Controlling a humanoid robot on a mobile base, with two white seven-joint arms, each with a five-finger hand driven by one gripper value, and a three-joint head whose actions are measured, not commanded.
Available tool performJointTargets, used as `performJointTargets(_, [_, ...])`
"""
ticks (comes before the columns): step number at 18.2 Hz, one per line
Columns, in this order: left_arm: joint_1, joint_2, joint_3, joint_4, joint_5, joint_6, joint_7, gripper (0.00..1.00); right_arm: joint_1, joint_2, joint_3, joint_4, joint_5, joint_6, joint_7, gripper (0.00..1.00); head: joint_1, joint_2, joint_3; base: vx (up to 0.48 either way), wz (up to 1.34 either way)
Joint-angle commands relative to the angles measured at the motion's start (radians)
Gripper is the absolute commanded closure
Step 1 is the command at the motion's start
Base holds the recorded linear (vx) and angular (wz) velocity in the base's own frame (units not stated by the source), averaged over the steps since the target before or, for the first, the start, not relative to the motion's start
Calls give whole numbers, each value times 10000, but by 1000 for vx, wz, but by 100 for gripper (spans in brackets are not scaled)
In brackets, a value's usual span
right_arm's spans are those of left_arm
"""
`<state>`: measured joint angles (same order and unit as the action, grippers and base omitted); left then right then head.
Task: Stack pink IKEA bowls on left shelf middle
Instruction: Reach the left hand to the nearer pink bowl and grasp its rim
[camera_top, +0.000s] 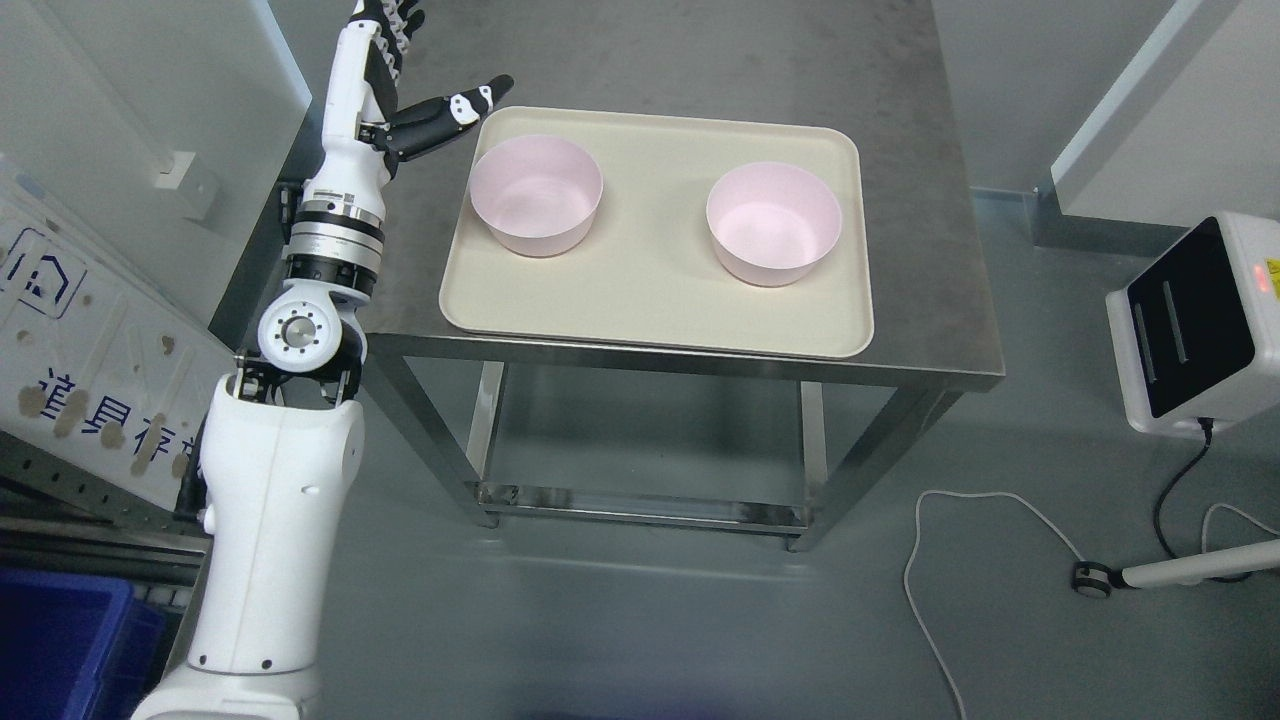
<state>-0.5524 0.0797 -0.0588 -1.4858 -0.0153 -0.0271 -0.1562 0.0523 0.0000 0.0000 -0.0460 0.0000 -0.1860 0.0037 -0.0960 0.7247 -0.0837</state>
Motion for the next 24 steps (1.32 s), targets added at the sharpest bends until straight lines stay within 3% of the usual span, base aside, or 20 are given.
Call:
performJointTargets(1, [-1224,1856,-577,1172,-1894,363,-2817,6,-1,-175,-92,0,77,4,-7,0,0,0,0,0,0])
performJointTargets(4, [-1868,1719,-854,2200,-3648,363,-4188,7,-1,-175,-92,0,77,4,-7,0,0,0,0,0,0])
performJointTargets(8, [-2618,1688,-1053,3625,-4080,363,-4206,13,-1,-175,-107,0,77,4,-7,0,0,0,0,0,0])
performJointTargets(14, [-2806,1688,-1726,4104,-4833,378,-4298,18,-1,-175,-92,0,77,4,-7,0,0,0,0,0,0])
performJointTargets(24, [-3066,1014,-2143,4181,-4863,363,-4298,48,-1,-175,-92,0,77,4,-7,0,0,0,0,0,0])
